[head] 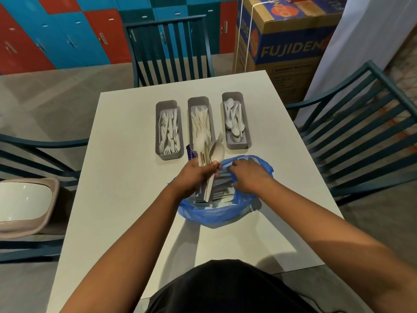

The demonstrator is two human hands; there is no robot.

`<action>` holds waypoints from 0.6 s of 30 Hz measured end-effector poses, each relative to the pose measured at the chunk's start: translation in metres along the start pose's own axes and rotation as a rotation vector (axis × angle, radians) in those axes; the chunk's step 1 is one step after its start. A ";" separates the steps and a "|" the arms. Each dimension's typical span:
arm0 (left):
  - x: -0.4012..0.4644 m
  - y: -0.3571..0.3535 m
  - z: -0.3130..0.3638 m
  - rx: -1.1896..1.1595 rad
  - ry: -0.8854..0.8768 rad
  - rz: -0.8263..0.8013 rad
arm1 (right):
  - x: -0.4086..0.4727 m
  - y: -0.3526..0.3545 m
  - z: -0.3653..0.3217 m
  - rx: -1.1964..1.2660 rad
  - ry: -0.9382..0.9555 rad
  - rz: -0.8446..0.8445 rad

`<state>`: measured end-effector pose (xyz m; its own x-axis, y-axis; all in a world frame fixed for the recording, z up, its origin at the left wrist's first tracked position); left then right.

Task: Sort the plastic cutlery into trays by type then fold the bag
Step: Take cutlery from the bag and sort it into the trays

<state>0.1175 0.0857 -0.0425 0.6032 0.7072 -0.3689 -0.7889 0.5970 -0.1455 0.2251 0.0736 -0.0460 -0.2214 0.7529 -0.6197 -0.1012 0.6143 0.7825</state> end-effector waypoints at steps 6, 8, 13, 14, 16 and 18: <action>0.005 0.006 -0.010 -0.446 0.010 0.169 | -0.005 0.007 0.006 0.818 0.111 0.141; 0.003 0.004 -0.014 -0.563 0.033 0.193 | -0.005 0.009 0.002 1.003 0.155 0.168; 0.001 -0.006 -0.018 -0.766 0.101 0.200 | -0.003 0.017 -0.015 1.111 0.249 0.145; 0.001 -0.008 -0.019 -0.779 0.113 0.203 | -0.003 0.017 -0.016 1.098 0.256 0.145; 0.000 -0.011 -0.020 -0.779 0.148 0.213 | -0.003 0.017 -0.017 1.077 0.255 0.150; 0.000 -0.013 -0.019 -0.742 0.166 0.208 | -0.002 0.016 -0.017 1.074 0.233 0.153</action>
<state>0.1254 0.0704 -0.0579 0.4553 0.6758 -0.5797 -0.7912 0.0085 -0.6115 0.2077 0.0784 -0.0312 -0.3480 0.8449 -0.4062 0.8114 0.4885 0.3210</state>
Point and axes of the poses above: each hand's wrist, its own x-axis towards the middle knuckle, its own y-axis out of the back of the hand, z = x × y, the point moved 10 cm from there along x, towards the middle knuckle, and after that the axes turned 15 degrees about -z, right-handed, at the moved point
